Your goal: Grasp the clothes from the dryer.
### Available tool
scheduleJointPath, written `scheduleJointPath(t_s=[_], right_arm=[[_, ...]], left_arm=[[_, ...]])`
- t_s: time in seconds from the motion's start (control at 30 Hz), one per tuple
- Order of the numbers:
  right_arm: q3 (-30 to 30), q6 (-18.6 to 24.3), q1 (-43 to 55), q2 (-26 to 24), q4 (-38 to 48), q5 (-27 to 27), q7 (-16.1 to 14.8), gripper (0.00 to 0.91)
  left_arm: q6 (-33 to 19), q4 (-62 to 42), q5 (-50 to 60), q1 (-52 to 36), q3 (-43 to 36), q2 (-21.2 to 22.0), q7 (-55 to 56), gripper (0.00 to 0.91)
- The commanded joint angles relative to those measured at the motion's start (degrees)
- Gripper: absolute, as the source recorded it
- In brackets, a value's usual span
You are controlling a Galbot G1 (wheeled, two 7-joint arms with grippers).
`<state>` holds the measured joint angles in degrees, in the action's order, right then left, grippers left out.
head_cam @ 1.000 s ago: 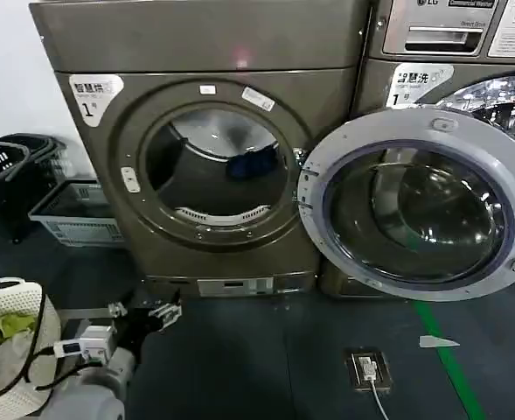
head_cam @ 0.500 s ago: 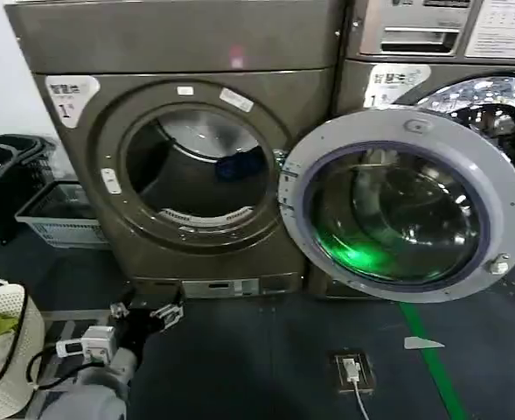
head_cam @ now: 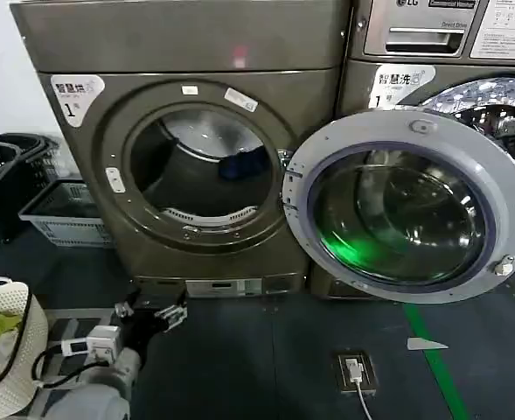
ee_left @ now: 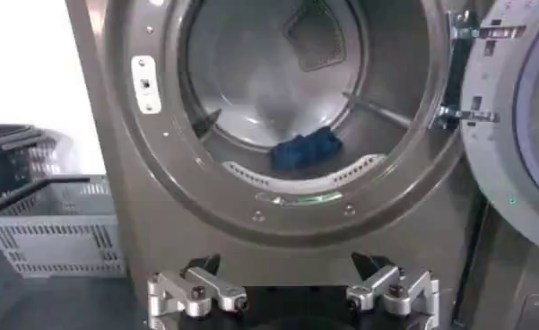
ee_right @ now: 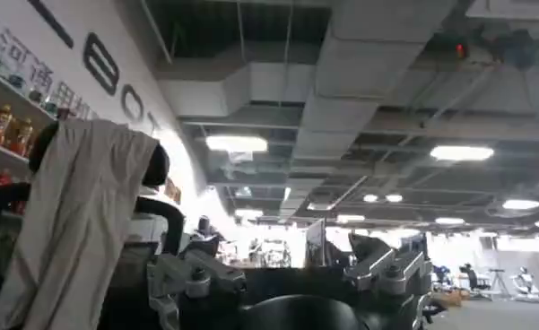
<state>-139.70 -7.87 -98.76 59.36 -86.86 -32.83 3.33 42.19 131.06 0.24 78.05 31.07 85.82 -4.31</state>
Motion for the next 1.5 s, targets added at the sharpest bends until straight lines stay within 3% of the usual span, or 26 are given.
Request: scheduleJointPath(t_s=[0.03,1.5], right_arm=[[-0.02,0.19,-0.09,0.09,0.08,-0.25,0.13,0.907],[-1.05,0.65,-1.10,-0.51,2.94,-0.18,0.23,0.907]], left_arm=[[2.81,-0.26,-0.31,0.01,-0.10,0.15,0.96,0.907],[2.81,-1.60,0.10,-1.02,-3.37,0.25,1.69,0.907]])
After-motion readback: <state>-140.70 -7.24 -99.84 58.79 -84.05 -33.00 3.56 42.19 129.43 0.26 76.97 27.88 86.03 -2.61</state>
